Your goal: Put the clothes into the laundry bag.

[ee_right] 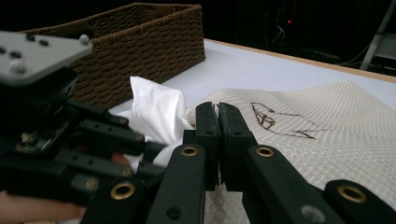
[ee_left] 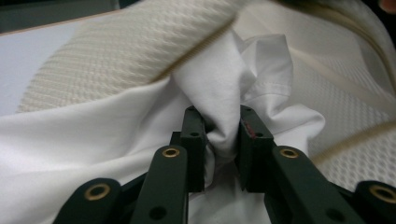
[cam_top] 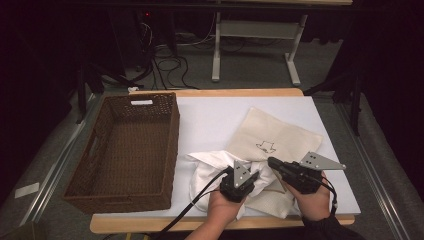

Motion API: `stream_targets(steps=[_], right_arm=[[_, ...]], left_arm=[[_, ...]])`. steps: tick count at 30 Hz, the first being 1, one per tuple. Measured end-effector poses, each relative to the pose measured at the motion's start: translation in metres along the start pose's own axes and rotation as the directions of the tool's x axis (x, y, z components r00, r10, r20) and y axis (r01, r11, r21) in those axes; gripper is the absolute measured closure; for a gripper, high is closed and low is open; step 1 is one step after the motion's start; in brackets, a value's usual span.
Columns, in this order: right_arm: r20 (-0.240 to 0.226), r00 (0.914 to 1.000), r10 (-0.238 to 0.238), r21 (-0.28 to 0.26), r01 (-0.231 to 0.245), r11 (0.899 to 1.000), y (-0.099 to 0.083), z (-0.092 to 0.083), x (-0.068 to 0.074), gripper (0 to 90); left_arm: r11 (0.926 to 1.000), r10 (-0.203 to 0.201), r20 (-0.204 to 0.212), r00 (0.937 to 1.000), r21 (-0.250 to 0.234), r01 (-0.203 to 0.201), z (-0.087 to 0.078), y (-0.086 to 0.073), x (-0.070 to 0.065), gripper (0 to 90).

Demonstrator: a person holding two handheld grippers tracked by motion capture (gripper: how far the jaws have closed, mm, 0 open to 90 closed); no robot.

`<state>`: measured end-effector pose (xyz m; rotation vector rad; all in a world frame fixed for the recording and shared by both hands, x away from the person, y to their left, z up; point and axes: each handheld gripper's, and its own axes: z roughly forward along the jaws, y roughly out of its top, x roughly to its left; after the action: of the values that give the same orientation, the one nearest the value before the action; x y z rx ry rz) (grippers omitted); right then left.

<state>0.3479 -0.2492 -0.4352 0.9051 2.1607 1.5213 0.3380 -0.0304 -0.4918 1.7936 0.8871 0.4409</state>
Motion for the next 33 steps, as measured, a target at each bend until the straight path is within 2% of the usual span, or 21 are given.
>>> stream_targets(steps=[3,5,7,9,13,16,19,20,23,25,28,29,30,33], right_arm=[[0.002,1.0,-0.001,-0.002,0.001,1.0,0.0,0.0,-0.002,88.7],[0.0,1.0,0.001,-0.003,-0.001,1.0,-0.001,0.0,-0.002,88.7],[0.003,1.0,0.004,0.0,-0.004,1.0,-0.001,-0.001,-0.003,88.7],[0.003,1.0,0.002,0.0,-0.002,1.0,-0.001,0.0,-0.002,88.7],[0.004,1.0,0.002,-0.002,-0.002,1.0,-0.001,-0.001,-0.002,88.7],[0.003,1.0,0.004,-0.001,-0.004,1.0,-0.002,-0.001,-0.002,88.7],[0.003,1.0,0.007,-0.001,-0.007,1.0,-0.002,-0.001,-0.002,88.7],[0.003,0.9999,0.01,0.001,-0.01,1.0,-0.002,0.0,-0.002,88.6],[0.0,1.0,0.009,0.0,-0.009,1.0,-0.002,0.0,-0.002,88.7],[0.0,0.9999,0.011,0.0,-0.011,1.0,-0.002,0.0,-0.003,88.7],[-0.001,0.9999,0.016,0.003,-0.016,1.0,-0.003,0.0,-0.003,88.6],[-0.001,0.9999,0.013,0.003,-0.013,1.0,-0.003,0.0,-0.003,88.7],[0.001,0.9999,0.013,0.004,-0.013,1.0,-0.003,0.0,-0.003,88.6],[0.001,0.9999,0.011,0.006,-0.011,1.0,-0.003,0.0,-0.003,88.6]], left_arm=[[0.9998,0.0,0.031,0.9995,-0.022,0.0,-0.005,0.001,0.001,57.9],[0.9989,0.03,0.023,0.9993,-0.036,-0.029,-0.014,0.001,0.002,47.7],[0.998,0.03,0.028,0.9991,-0.056,-0.029,-0.022,0.002,0.005,38.4],[0.9967,0.035,0.021,0.9992,-0.074,-0.034,-0.032,0.003,0.009,32.5],[0.9924,0.078,0.012,0.9969,-0.097,-0.077,-0.048,-0.002,0.017,26.3],[0.9917,0.069,0.014,0.9975,-0.11,-0.067,-0.059,-0.012,0.028,22.8],[0.9937,0.013,0.01,0.9999,-0.111,-0.012,-0.066,-0.02,0.039,21.8],[0.9943,0.006,0.001,1.0,-0.106,-0.006,-0.066,-0.022,0.041,21.8],[0.9978,0.026,-0.011,0.9996,-0.061,-0.026,-0.06,-0.026,0.042,20.4],[0.9998,0.021,0.003,0.9998,-0.005,-0.021,-0.053,-0.029,0.042,18.9],[0.9964,0.041,0.037,0.9985,0.073,-0.043,-0.044,-0.036,0.037,20.7],[0.9952,0.048,0.043,0.9979,0.084,-0.051,-0.041,-0.037,0.035,22.0],[0.9937,0.057,0.047,0.9973,0.094,-0.061,-0.039,-0.038,0.032,26.1],[0.9912,0.076,0.069,0.9948,0.104,-0.082,-0.036,-0.04,0.027,46.3]])
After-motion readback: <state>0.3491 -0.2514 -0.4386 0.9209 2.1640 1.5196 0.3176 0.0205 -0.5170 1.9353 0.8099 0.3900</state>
